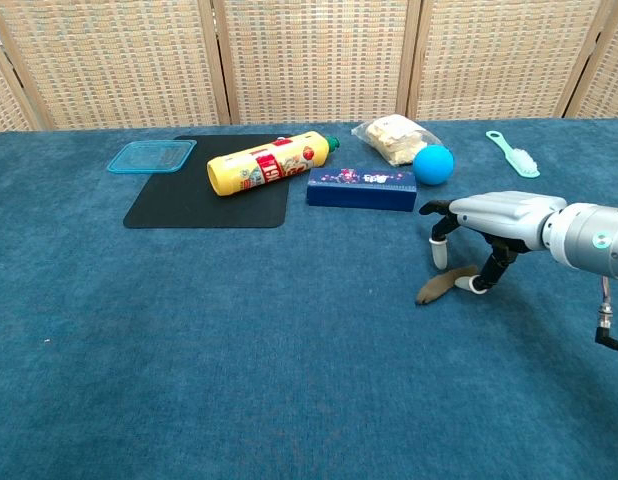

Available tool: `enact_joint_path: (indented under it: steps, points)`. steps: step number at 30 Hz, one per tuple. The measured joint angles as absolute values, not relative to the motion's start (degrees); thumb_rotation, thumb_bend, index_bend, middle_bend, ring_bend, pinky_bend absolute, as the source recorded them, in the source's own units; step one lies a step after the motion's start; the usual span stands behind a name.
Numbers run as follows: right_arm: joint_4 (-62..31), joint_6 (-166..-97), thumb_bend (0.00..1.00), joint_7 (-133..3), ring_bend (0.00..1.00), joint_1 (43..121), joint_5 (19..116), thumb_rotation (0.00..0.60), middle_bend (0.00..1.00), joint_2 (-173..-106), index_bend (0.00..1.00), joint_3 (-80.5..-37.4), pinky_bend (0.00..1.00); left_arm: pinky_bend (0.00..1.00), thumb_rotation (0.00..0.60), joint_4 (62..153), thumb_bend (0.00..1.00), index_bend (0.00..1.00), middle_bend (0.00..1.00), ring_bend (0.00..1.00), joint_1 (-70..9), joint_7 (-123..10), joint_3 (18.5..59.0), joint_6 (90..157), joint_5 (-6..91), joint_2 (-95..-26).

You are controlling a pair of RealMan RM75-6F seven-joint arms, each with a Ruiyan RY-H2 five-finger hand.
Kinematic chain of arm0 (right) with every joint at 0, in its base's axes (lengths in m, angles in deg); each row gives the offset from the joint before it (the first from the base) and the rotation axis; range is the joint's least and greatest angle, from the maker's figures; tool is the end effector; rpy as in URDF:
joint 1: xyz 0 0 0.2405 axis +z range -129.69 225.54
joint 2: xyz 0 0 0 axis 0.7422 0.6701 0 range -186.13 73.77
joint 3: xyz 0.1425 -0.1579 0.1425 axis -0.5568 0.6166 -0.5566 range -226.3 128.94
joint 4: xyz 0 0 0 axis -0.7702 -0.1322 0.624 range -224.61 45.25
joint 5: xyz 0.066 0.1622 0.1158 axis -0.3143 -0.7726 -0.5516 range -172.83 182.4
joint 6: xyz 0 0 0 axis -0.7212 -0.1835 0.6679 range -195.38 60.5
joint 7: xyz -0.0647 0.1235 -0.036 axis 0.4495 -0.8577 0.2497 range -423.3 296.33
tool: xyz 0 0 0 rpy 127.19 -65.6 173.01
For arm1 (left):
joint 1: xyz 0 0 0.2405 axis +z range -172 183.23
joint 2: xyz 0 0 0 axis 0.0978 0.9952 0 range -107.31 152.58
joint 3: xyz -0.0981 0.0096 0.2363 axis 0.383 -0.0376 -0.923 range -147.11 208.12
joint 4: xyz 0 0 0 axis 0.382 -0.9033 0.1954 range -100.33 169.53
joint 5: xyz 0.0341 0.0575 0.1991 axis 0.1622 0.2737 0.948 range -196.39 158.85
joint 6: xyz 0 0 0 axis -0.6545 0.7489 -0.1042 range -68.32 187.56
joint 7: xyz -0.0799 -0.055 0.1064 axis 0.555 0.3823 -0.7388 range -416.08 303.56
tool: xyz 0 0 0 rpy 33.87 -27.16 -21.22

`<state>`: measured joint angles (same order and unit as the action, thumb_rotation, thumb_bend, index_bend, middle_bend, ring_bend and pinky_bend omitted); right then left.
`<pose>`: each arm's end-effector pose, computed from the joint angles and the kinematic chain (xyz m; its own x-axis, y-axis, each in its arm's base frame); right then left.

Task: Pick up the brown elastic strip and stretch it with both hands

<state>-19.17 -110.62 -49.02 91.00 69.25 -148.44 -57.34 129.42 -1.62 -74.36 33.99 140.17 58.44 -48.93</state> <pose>-0.1961 -0.3619 -0.0412 0.5212 -0.3866 0.7609 -0.8462 -0.3500 0.4018 -0.3039 0.1923 0.1102 0.5019 0.1000 0.8591 0.8582 0.0666 -0.5090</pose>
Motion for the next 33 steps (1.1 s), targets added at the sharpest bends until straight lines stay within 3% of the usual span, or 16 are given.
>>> enact_joint_path:
  steps: [18, 23, 33]
  points:
    - [-19.9, -110.6, 0.54, -47.9, 0.00, 91.2, 67.4, 0.600, 0.01, -149.1, 0.56, -56.6, 0.00, 0.00, 0.600, 129.4, 0.00, 0.00, 0.00, 0.00, -1.7, -74.2, 33.7, 140.2, 58.5, -48.9]
    - [-20.1, -110.6, 0.55, -47.4, 0.00, 91.3, 67.2, 0.600, 0.03, -149.2, 0.68, -56.3, 0.00, 0.00, 0.600, 129.4, 0.00, 0.00, 0.00, 0.00, -1.8, -74.1, 33.7, 140.2, 58.5, -48.8]
    - [-19.1, -112.0, 0.56, -49.5, 0.00, 90.8, 67.8, 0.600, 0.06, -148.9, 0.72, -56.9, 0.00, 0.00, 0.600, 129.1, 0.00, 0.00, 0.00, 0.00, -2.0, -74.1, 33.7, 139.8, 58.1, -48.9]
